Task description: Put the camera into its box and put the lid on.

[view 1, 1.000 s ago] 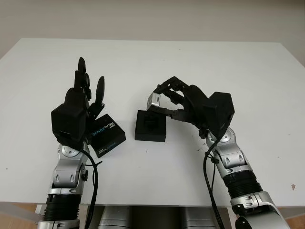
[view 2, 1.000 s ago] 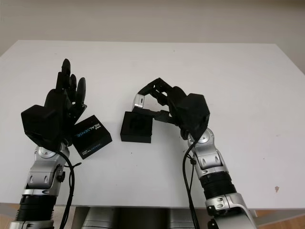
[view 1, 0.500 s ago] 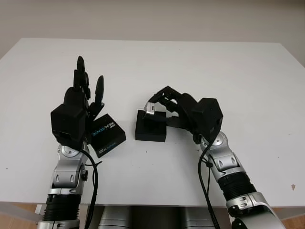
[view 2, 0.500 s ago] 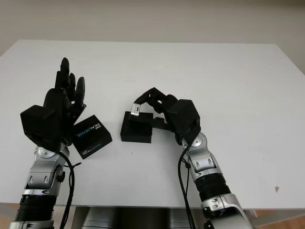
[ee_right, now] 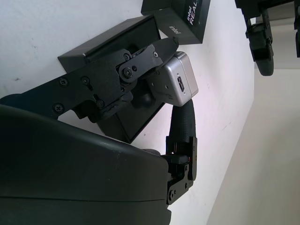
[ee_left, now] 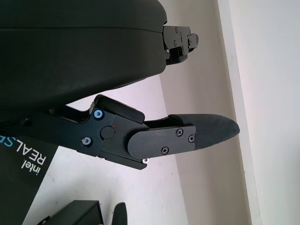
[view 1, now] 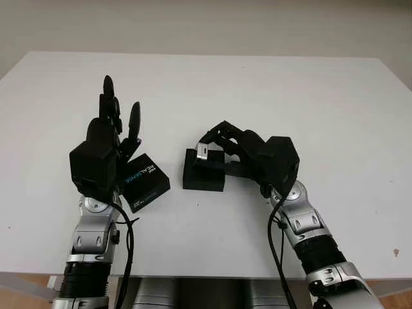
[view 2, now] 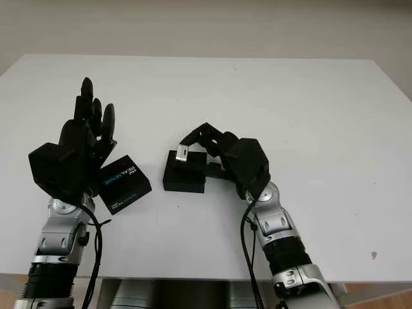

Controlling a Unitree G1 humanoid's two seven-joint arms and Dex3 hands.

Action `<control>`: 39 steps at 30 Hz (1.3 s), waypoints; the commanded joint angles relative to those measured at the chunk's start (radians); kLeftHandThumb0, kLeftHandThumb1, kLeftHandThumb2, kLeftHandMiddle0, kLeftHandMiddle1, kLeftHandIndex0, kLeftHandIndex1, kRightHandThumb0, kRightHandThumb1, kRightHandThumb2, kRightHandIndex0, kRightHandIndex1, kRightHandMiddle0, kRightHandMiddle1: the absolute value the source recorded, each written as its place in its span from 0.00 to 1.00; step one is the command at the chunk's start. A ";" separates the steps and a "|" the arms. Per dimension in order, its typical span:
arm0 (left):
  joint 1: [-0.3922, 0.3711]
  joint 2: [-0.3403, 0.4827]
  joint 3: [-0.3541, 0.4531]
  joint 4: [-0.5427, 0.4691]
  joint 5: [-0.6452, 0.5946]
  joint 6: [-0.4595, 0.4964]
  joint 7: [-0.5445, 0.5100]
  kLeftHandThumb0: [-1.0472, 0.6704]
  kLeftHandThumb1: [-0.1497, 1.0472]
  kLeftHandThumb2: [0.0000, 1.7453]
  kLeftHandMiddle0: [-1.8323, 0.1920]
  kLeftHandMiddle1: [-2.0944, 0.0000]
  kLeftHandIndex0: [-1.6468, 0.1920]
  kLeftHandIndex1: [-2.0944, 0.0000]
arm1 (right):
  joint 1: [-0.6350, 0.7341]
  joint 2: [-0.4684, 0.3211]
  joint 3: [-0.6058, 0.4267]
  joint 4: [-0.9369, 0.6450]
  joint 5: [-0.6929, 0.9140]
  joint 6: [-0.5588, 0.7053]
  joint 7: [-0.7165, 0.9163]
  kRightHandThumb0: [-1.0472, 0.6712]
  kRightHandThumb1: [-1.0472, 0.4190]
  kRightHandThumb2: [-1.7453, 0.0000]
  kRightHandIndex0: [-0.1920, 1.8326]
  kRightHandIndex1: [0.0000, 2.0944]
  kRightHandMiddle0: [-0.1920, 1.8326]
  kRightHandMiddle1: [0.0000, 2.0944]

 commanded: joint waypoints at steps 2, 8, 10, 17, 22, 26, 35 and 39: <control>0.001 -0.008 -0.002 -0.005 -0.001 -0.009 0.003 0.17 1.00 0.30 0.94 0.98 0.94 0.97 | 0.007 0.009 -0.003 -0.034 0.012 0.009 0.009 0.36 0.10 0.97 0.22 0.02 0.25 0.81; 0.009 -0.012 -0.005 -0.015 0.004 -0.011 0.010 0.17 1.00 0.30 0.94 0.97 0.95 0.97 | 0.014 0.004 0.001 -0.035 0.002 0.016 0.008 0.36 0.10 0.97 0.22 0.02 0.25 0.81; 0.012 -0.013 -0.006 -0.019 0.005 -0.011 0.012 0.17 1.00 0.31 0.94 0.98 0.95 0.97 | 0.017 0.002 0.004 -0.032 -0.001 0.016 0.010 0.36 0.10 0.97 0.22 0.02 0.24 0.81; 0.022 -0.013 -0.007 -0.030 0.006 -0.007 0.014 0.17 1.00 0.31 0.94 0.97 0.94 0.97 | 0.021 -0.007 0.020 -0.027 -0.029 0.006 0.005 0.36 0.10 0.97 0.22 0.02 0.25 0.80; 0.026 -0.006 -0.009 -0.039 0.013 0.003 0.012 0.16 1.00 0.31 0.94 0.97 0.95 0.97 | 0.024 -0.027 0.048 -0.014 -0.091 -0.054 -0.012 0.37 0.10 0.97 0.23 0.02 0.26 0.81; 0.027 -0.006 -0.007 -0.038 0.009 0.000 0.009 0.16 1.00 0.31 0.94 0.97 0.95 0.97 | 0.026 -0.044 0.061 -0.009 -0.123 -0.078 -0.009 0.37 0.11 0.97 0.23 0.03 0.26 0.82; 0.027 -0.007 -0.005 -0.047 0.000 0.012 0.003 0.16 1.00 0.31 0.94 0.97 0.95 0.97 | 0.026 -0.095 0.092 -0.022 -0.201 -0.077 -0.014 0.37 0.10 0.97 0.25 0.03 0.26 0.81; 0.029 -0.005 -0.005 -0.048 0.005 0.009 0.004 0.17 1.00 0.30 0.94 0.97 0.94 0.97 | 0.029 -0.141 0.112 -0.040 -0.259 -0.113 -0.016 0.34 0.10 0.97 0.21 0.02 0.16 0.65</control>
